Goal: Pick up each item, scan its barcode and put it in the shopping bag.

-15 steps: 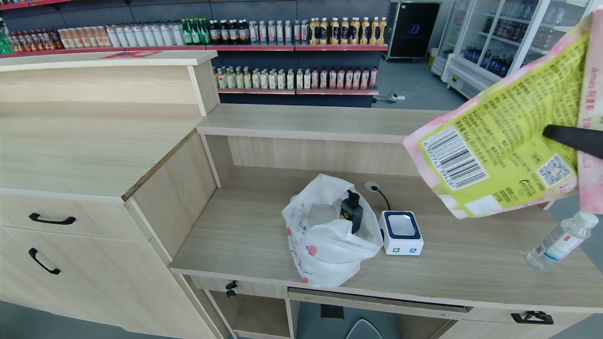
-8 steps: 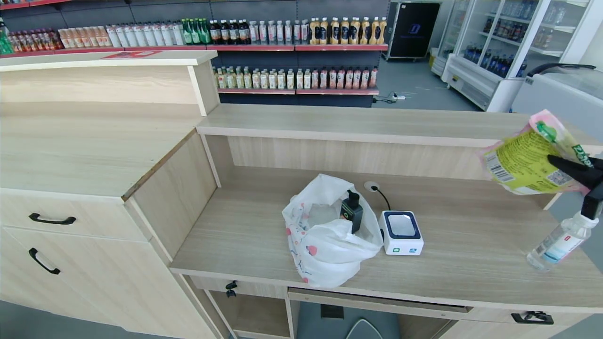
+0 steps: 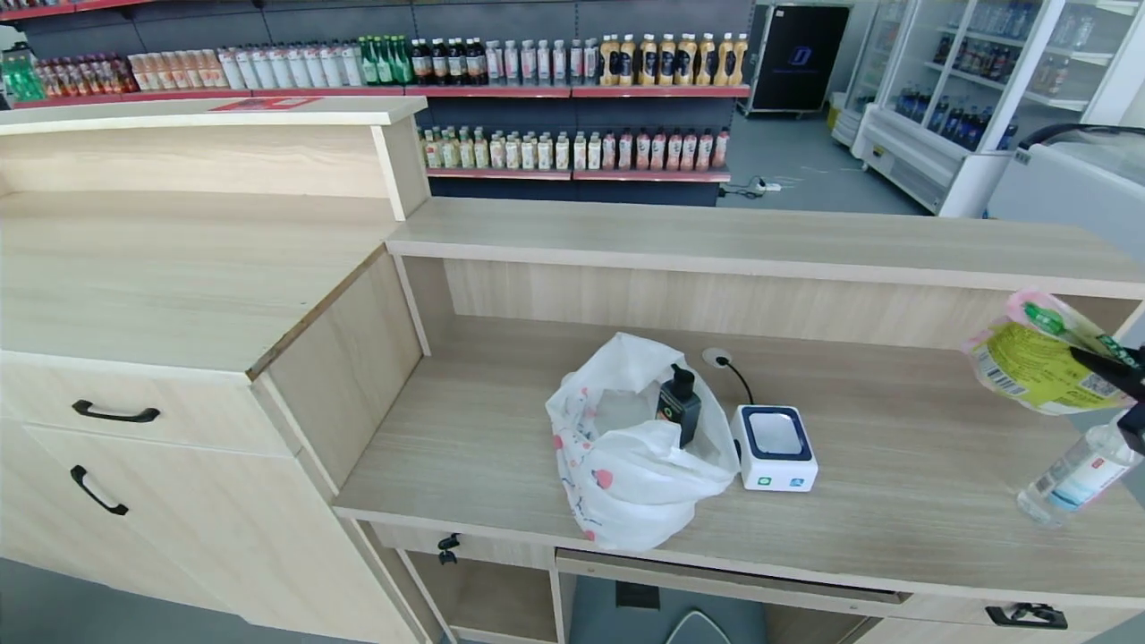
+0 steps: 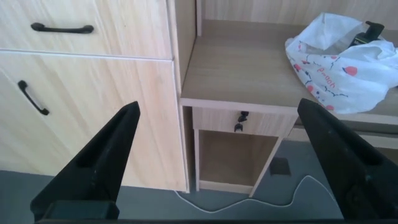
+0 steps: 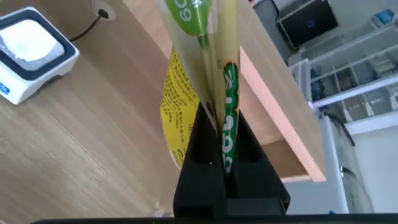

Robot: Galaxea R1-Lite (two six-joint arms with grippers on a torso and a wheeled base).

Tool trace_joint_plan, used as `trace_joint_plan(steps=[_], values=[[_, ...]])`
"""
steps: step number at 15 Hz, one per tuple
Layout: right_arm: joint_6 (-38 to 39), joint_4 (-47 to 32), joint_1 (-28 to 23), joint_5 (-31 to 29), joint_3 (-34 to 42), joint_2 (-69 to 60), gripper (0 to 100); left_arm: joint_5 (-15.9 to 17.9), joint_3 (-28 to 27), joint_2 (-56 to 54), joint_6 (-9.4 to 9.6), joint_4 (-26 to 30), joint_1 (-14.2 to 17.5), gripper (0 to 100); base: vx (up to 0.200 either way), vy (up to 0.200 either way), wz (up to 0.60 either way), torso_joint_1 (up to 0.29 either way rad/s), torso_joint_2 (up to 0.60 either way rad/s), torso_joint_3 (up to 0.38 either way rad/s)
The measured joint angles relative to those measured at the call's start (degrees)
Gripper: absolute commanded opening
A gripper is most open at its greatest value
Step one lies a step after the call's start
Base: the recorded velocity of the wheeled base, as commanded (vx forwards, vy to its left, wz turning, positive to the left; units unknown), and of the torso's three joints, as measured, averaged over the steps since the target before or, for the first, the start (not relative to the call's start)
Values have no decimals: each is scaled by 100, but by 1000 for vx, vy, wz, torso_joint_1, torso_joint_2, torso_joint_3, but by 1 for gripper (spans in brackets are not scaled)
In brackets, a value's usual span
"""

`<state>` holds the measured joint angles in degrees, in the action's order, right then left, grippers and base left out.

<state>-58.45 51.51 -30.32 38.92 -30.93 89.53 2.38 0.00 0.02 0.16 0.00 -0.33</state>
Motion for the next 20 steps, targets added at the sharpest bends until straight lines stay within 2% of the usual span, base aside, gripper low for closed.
trace_joint_plan(steps=[5, 8, 16, 20], values=[[-672, 9, 466, 13, -433, 581, 0, -2, 0, 0, 0, 5, -2, 100, 0, 0, 0, 0, 0, 0], [-1470, 0, 649, 21, -542, 914, 0, -2, 0, 0, 0, 0, -7, 100, 0, 0, 0, 0, 0, 0], [-1777, 512, 944, 43, -534, 1425, 0, -2, 0, 0, -2, 0, -2, 100, 0, 0, 0, 0, 0, 0], [-2171, 747, 955, 67, -424, 1642, 0, 0, 0, 0, 0, 0, -2, 100, 0, 0, 0, 0, 0, 0]])
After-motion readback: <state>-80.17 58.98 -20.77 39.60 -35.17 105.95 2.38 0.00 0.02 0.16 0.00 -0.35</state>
